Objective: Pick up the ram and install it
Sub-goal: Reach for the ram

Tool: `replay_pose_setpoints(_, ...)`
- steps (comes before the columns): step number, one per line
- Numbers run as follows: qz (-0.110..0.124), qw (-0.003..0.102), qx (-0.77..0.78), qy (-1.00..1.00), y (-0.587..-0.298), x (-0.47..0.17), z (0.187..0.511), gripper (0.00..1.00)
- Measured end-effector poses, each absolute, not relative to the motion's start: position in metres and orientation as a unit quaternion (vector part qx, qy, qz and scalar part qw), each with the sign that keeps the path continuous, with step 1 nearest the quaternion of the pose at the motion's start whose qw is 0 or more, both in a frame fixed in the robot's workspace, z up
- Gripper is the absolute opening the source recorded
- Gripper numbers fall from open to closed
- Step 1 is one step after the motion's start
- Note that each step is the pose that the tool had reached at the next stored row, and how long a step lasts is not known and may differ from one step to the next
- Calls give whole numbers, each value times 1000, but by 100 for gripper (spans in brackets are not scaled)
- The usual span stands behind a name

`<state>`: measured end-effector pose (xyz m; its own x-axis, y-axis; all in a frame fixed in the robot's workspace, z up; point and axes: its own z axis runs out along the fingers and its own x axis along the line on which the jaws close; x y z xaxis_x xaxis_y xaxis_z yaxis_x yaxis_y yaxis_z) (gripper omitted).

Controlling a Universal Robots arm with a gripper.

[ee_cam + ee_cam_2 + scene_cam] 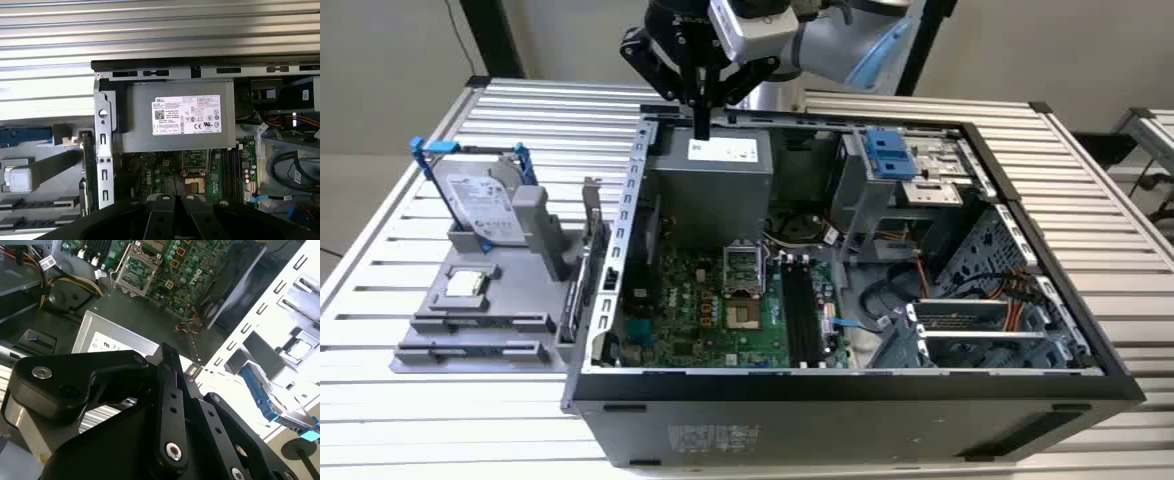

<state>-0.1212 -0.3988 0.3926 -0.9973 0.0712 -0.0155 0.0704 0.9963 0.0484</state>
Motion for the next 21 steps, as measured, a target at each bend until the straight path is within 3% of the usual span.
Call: replay_pose_setpoints(21, 24, 8, 33, 999, -399, -139, 393, 0)
